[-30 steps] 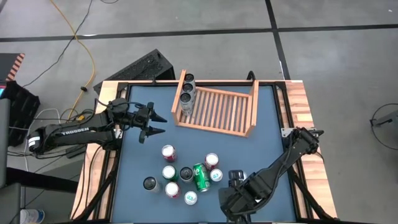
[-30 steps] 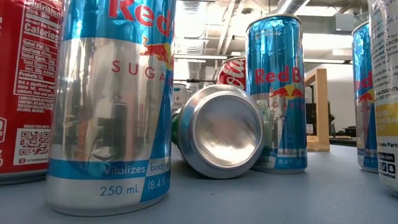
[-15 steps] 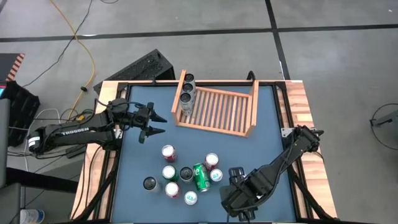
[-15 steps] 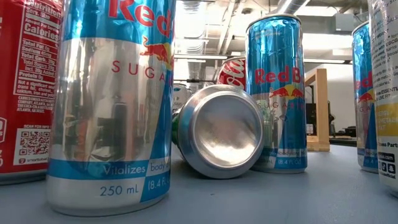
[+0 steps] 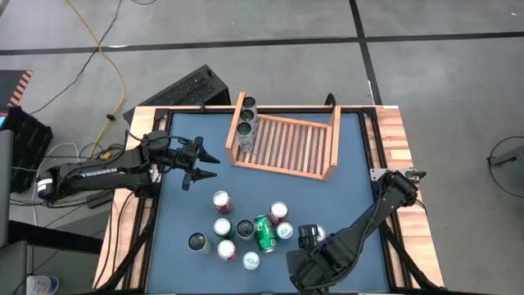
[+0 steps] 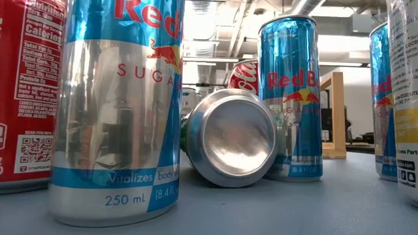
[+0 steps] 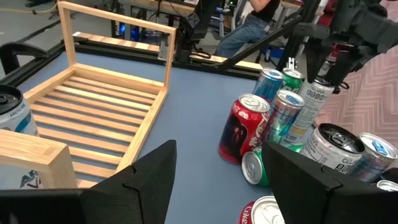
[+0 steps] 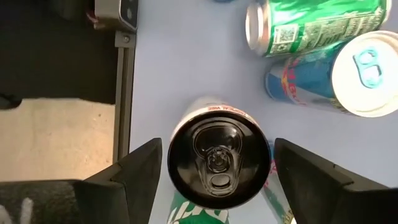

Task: Place canned beverage on shelf
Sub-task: Put the white yellow soda can on the shelf

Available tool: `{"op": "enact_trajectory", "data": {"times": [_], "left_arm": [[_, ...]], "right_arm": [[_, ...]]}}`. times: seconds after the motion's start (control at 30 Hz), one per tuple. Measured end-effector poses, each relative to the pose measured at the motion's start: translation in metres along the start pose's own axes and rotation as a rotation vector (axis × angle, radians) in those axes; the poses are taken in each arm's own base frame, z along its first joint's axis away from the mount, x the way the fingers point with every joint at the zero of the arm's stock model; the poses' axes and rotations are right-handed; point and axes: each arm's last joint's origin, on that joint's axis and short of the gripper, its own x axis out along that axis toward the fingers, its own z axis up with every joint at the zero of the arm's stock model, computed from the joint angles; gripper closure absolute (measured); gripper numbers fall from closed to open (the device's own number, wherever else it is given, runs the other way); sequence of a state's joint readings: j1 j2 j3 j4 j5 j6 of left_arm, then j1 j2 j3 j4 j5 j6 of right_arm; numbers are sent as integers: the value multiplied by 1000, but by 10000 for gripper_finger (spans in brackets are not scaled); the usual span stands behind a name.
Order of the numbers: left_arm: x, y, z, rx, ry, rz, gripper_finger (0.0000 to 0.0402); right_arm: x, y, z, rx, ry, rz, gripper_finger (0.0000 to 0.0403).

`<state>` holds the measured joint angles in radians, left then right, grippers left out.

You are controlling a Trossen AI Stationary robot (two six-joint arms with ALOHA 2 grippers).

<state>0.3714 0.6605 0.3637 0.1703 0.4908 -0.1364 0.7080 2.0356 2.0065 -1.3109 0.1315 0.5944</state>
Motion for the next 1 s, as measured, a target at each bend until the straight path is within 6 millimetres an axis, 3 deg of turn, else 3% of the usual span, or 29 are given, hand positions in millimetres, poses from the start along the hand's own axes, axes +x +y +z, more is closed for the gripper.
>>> {"op": "enact_trajectory", "data": {"times": [0.17, 0.33, 0.67, 1.0], "left_arm": [[0, 0, 0, 1, -2, 0, 177], [0, 0, 0, -1, -1, 1, 177], [0, 0, 0, -1, -3, 8, 177], [0, 0, 0, -4, -1, 9, 177]], "right_arm": [[-1, 3, -6, -3, -7, -54, 106], [13, 3, -8, 12, 31, -47, 106], [12, -1, -5, 16, 19, -42, 109], [12, 0, -5, 18, 25, -30, 154]]}}
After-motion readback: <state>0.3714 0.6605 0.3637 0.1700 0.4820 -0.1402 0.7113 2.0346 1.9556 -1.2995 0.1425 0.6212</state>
